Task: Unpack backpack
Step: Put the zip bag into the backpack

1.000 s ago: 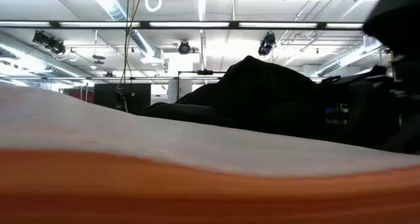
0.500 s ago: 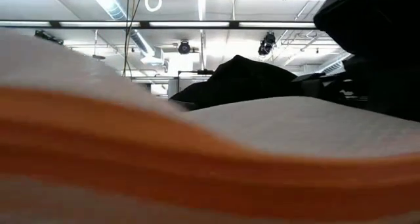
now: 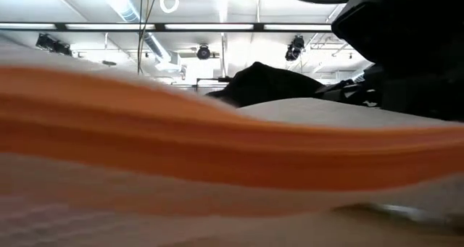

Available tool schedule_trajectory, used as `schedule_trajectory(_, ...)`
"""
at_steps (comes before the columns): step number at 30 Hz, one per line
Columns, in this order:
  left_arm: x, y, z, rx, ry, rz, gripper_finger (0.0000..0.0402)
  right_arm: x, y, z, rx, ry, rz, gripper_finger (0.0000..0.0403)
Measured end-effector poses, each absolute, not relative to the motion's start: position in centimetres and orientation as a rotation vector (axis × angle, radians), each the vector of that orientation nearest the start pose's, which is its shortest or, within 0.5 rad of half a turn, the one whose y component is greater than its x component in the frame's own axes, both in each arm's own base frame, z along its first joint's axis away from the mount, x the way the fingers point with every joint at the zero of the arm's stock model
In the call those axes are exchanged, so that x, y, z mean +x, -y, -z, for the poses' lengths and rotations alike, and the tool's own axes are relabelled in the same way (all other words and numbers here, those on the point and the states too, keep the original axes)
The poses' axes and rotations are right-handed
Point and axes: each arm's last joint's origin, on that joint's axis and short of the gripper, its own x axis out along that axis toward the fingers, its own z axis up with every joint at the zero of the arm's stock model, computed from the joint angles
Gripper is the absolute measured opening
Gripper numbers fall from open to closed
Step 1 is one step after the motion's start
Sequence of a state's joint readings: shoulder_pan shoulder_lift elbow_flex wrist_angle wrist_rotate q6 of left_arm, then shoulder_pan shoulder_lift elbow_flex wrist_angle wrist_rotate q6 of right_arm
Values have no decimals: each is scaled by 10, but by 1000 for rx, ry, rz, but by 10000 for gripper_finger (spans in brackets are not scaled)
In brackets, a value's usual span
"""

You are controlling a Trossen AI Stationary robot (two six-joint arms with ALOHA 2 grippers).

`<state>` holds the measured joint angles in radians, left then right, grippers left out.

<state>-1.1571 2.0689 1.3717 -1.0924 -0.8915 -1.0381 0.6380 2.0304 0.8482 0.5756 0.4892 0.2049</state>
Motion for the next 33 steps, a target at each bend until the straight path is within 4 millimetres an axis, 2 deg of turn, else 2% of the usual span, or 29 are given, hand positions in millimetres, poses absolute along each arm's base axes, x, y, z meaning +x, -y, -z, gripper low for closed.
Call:
schedule_trajectory(8, 132, 322, -151, 504, -781, -315, 132, 299, -204, -83, -103, -529, -78, 156)
schedule_trajectory(14, 130, 327, -150, 429, -763, -302, 132, 301, -201, -83, -98, -530, -67, 160)
schedule_trajectory(17, 132, 333, -148, 488, -778, -223, 139, 302, -199, -83, -96, -530, -61, 157)
schedule_trajectory(19, 135, 336, -149, 547, -800, -176, 150, 303, -198, -83, -95, -530, -56, 153)
schedule_trajectory(22, 140, 338, -163, 621, -886, -148, 172, 303, -197, -83, -96, -530, -53, 149)
schedule_trajectory(26, 147, 340, -176, 604, -945, -151, 210, 303, -197, -83, -96, -530, -51, 144)
schedule_trajectory(33, 161, 342, -171, 558, -1010, -72, 290, 305, -193, -83, -88, -531, -38, 144)
